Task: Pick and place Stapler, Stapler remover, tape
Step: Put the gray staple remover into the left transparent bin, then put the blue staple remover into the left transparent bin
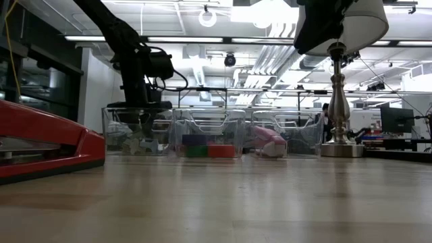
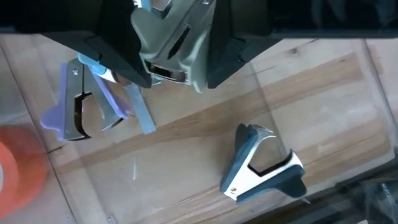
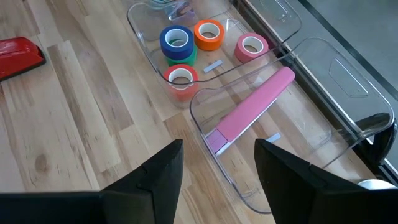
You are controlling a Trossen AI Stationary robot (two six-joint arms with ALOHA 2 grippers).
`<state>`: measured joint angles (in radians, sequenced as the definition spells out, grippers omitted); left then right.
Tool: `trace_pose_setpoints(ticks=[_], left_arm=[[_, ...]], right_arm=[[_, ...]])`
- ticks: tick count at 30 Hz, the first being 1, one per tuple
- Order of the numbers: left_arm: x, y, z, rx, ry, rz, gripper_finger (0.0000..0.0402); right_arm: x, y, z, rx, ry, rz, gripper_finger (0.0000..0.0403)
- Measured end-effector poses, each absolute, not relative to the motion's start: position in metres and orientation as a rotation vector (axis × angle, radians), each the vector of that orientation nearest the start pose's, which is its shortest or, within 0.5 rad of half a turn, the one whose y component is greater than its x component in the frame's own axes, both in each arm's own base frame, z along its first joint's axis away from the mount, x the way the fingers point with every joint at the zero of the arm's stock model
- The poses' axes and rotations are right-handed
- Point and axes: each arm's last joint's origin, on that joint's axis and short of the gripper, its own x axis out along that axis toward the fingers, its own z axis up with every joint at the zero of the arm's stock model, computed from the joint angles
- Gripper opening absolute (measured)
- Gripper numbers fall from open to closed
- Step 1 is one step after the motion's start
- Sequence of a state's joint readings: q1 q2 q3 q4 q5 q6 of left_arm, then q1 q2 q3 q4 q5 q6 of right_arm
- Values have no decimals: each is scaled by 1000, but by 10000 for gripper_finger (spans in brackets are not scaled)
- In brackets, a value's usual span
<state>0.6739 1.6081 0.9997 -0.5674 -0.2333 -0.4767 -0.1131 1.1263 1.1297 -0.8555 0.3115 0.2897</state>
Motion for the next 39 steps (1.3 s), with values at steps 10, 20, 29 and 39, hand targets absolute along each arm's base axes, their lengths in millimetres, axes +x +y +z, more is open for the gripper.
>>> trace_pose_setpoints(ticks=[10,20,29,39], left_arm=[[232,193,187,-687,985,1035,192],[233,193,190,-695,986,1035,194],[241,200,213,-657,962,1023,253],[242,201,242,-653,1021,1028,299]], right_arm=[[212,-33,331,183,789,-515,188],[212,-32,331,193,793,-492,188],[212,-32,331,190,796,-484,188],[212,-32,331,190,797,-479,188]])
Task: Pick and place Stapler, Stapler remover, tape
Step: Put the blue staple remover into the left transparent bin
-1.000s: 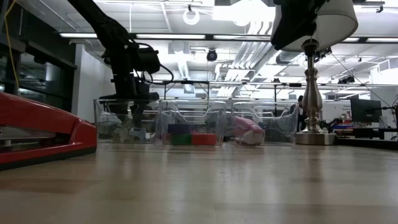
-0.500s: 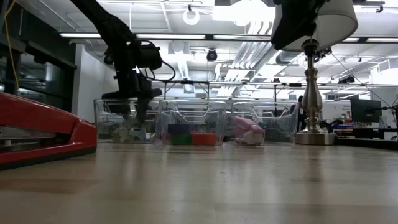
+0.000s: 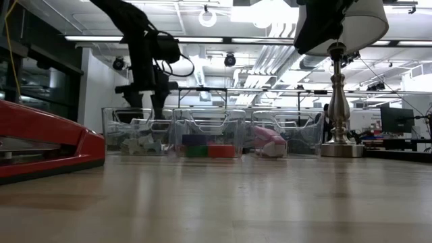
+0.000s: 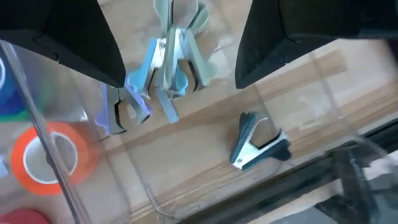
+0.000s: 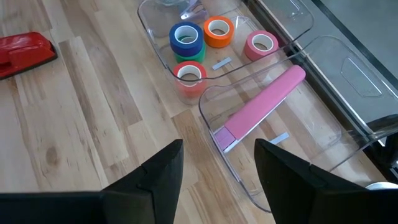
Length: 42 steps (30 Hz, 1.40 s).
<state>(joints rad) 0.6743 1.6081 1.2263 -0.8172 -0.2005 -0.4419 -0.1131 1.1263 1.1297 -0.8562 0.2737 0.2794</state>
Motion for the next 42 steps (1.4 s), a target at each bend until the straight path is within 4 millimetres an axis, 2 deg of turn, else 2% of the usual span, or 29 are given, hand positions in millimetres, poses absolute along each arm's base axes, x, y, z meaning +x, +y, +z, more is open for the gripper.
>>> trace_pose_setpoints(ticks=[8,15,21,32,42], left_arm=[[236,196,278,-633,1159,992,280],[225,180,296,-629,1259,897,271],[218,147,311,-601,1337,837,271],[210,73,337,-576,1331,765,271],[208,15,342,-607,1388,653,274]], right_arm=[[212,-31,331,187,802,-458,188],[212,-31,330,173,813,-451,188],[209,-31,328,170,843,-454,188],[209,-31,328,170,846,-454,188],[209,-31,328,184,841,-460,188]])
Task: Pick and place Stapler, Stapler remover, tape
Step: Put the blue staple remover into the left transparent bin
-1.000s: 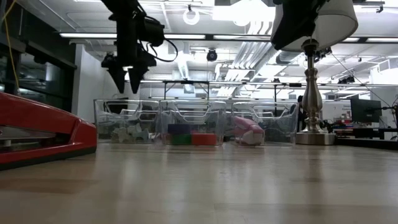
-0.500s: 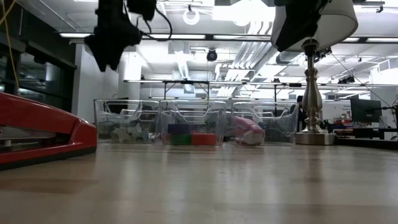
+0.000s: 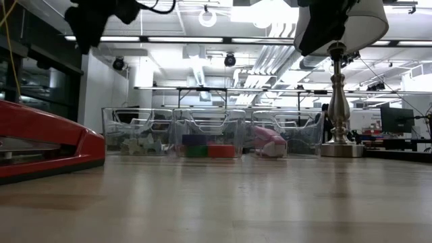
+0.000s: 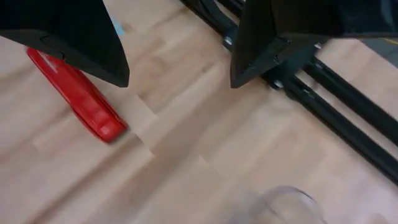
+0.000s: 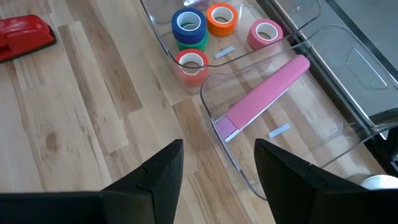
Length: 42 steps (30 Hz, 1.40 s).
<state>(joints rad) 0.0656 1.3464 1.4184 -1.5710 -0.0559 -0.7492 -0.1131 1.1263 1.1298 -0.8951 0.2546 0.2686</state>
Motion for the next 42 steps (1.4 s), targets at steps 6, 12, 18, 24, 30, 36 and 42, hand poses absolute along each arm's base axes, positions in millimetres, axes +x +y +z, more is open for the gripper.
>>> trace_pose_setpoints(ticks=[6,12,18,24,30,36,42], left_arm=[[207,-11,329,-674,1466,625,322],[202,-31,302,-782,1626,590,365],[206,-53,274,-841,1672,505,366],[212,-78,251,-850,1673,459,366],[220,-104,228,-799,1708,416,366],[225,-130,207,-730,1768,382,367],[231,-151,187,-716,1784,365,367]], right_arm=[[209,-31,328,197,838,-466,188],[209,-31,328,202,836,-468,188],[209,-31,328,205,835,-470,188],[209,-31,328,223,830,-478,188],[210,-31,329,222,824,-480,188],[210,-31,329,225,821,-483,188],[210,-31,329,225,821,-483,188]])
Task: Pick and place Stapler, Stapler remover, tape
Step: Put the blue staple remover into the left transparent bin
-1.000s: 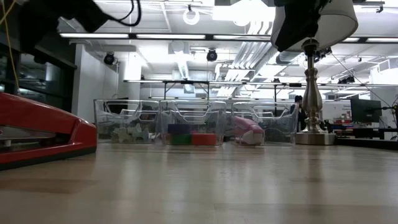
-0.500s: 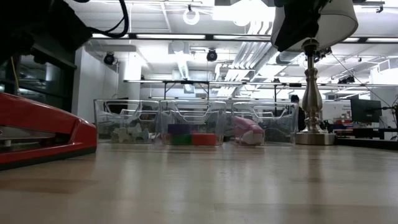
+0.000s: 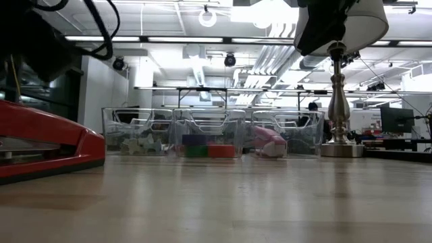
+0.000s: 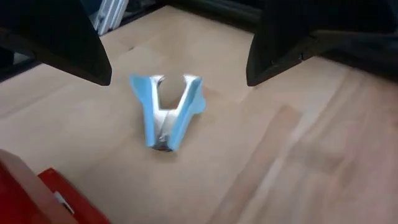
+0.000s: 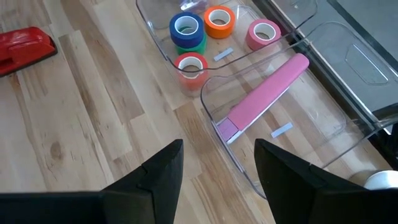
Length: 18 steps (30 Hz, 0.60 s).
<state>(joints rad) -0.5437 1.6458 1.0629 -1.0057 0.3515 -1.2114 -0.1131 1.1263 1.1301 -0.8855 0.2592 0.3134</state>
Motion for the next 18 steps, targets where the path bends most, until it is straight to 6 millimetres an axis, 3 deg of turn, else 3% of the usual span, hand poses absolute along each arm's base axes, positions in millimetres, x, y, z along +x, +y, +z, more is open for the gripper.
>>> trace_pose_setpoints(ticks=[11,18], left_arm=[[237,-168,162,-695,1810,378,367],[240,-173,159,-705,1780,337,366]], right_arm=[[211,-31,330,226,811,-481,188],[211,-31,330,227,809,-481,188]])
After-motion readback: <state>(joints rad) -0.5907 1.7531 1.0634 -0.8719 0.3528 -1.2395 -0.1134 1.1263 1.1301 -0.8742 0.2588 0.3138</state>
